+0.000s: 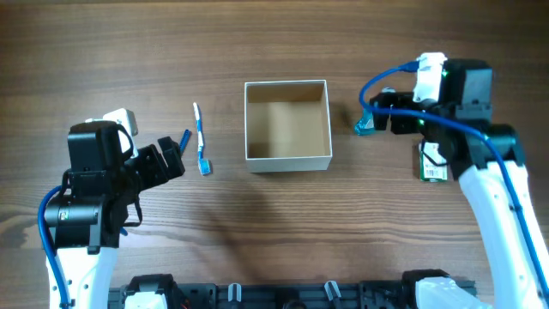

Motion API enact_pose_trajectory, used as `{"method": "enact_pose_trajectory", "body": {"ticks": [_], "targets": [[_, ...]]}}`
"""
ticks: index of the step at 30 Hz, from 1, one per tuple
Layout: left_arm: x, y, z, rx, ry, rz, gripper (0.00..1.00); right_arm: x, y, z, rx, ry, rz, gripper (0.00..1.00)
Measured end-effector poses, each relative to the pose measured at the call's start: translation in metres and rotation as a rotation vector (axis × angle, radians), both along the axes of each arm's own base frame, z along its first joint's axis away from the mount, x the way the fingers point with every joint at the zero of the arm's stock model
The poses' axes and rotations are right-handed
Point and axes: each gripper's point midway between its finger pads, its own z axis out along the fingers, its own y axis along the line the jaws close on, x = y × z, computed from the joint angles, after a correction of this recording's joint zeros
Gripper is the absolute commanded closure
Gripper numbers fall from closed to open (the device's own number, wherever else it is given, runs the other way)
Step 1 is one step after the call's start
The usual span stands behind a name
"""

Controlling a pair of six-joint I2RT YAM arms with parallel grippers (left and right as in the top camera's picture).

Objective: Pack container
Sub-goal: 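Move the right gripper over the blue mouthwash bottle and grasp its cap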

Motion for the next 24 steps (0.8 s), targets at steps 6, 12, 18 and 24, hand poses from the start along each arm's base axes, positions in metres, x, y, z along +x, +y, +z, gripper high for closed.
{"method": "enact_pose_trajectory", "body": {"ticks": [6,12,18,24], "targets": [[0.002,0.000,0.002,0.000,-0.011,0.000,0.00,0.029,-0.002,-0.028,-0.018,0.022,-0.009,0.01],[0.003,0.000,0.002,0.001,-0.015,0.000,0.00,0.049,-0.006,-0.044,-0.043,0.016,-0.026,0.01],[0.003,0.000,0.002,0.000,-0.015,0.000,0.00,0.055,-0.007,-0.057,-0.053,0.034,-0.029,0.09],[0.003,0.000,0.002,0.000,-0.015,-0.001,0.00,0.055,-0.008,-0.065,-0.058,0.059,-0.029,0.30]]}}
